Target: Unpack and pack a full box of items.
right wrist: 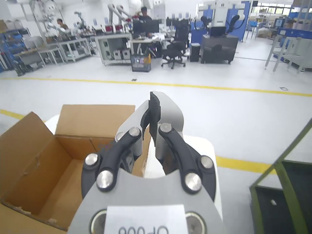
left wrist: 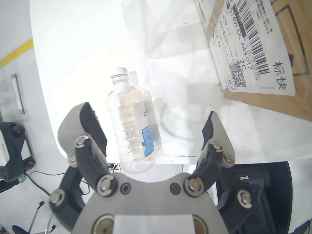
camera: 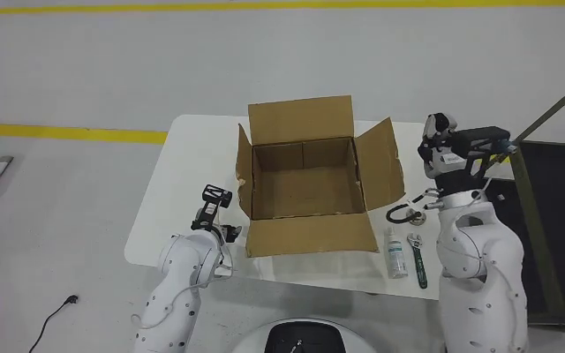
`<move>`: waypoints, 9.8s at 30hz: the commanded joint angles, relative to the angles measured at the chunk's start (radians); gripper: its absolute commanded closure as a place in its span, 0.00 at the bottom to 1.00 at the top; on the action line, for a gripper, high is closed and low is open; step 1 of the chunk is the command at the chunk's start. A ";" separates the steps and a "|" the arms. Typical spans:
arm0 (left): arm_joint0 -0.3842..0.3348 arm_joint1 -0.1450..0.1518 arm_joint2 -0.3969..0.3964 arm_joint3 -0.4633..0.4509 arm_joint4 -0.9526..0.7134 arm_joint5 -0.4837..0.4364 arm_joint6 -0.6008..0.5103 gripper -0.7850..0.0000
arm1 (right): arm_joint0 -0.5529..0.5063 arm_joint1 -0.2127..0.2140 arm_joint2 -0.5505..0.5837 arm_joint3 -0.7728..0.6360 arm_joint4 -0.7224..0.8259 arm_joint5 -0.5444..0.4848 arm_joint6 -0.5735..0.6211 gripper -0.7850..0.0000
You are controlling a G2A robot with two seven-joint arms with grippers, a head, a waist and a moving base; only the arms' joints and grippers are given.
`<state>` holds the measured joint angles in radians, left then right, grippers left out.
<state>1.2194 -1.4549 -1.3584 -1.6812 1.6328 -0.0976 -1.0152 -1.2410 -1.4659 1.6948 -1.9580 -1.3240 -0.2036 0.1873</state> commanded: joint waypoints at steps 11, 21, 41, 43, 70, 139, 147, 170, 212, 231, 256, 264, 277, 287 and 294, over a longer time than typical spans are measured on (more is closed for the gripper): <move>0.006 0.000 -0.009 0.013 -0.011 0.014 0.012 0.00 | -0.021 0.003 -0.009 0.009 0.002 -0.001 -0.061 1.00; -0.059 -0.002 -0.027 0.160 -0.003 0.137 -0.063 0.00 | -0.021 0.003 -0.009 0.009 0.002 -0.001 -0.061 1.00; -0.100 -0.003 -0.017 0.314 0.033 0.194 -0.056 1.00 | -0.021 0.003 -0.009 0.009 0.002 -0.001 -0.061 1.00; -0.100 -0.003 -0.017 0.315 0.034 0.192 -0.057 1.00 | -0.021 0.003 -0.009 0.009 0.002 -0.001 -0.061 1.00; -0.093 0.017 -0.144 -0.044 -0.073 0.132 -0.172 1.00 | 0.010 0.013 0.070 0.082 0.435 0.322 0.530 0.00; -0.416 0.013 -0.072 -0.168 -0.297 0.142 -0.293 1.00 | -0.222 0.035 -0.147 -0.125 0.530 0.516 0.334 0.00; -0.400 0.010 -0.046 -0.163 -0.352 0.129 -0.231 1.00 | -0.171 0.046 -0.080 -0.146 0.506 0.485 0.301 0.00; -0.446 -0.016 0.188 0.121 -0.597 0.184 -0.326 1.00 | -0.062 0.068 0.011 -0.105 0.504 0.484 0.258 0.00; -0.637 -0.100 0.443 0.617 -0.499 0.495 -0.296 1.00 | -0.091 0.096 0.011 -0.029 0.626 0.516 0.430 0.28; -0.656 -0.116 0.432 0.680 -0.492 0.503 -0.267 1.00 | -0.091 0.109 -0.108 0.011 0.720 0.474 0.570 0.57; -0.651 -0.141 0.445 0.782 -0.498 0.482 -0.217 0.72 | -0.119 0.132 -0.128 0.014 0.722 0.486 0.564 1.00; -0.664 -0.153 0.452 0.808 -0.505 0.483 -0.213 0.00 | -0.120 0.139 -0.129 0.015 0.725 0.486 0.561 1.00; -0.647 -0.134 0.399 0.621 -0.468 0.427 -0.239 0.00 | -0.102 0.149 -0.113 -0.027 0.683 0.477 0.456 0.00; -0.512 -0.080 0.249 0.242 -0.431 0.300 -0.300 0.00 | -0.095 0.183 0.010 -0.134 0.420 0.385 0.530 0.07; -0.441 -0.057 0.173 0.069 -0.418 0.237 -0.302 0.00 | -0.137 0.228 0.119 -0.217 0.214 0.106 0.912 1.00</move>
<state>0.7706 -1.5144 -1.1750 -1.5890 1.2123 0.1458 -1.3218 -1.3679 -1.2434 1.8024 -2.1623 -1.0931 -0.0369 1.0285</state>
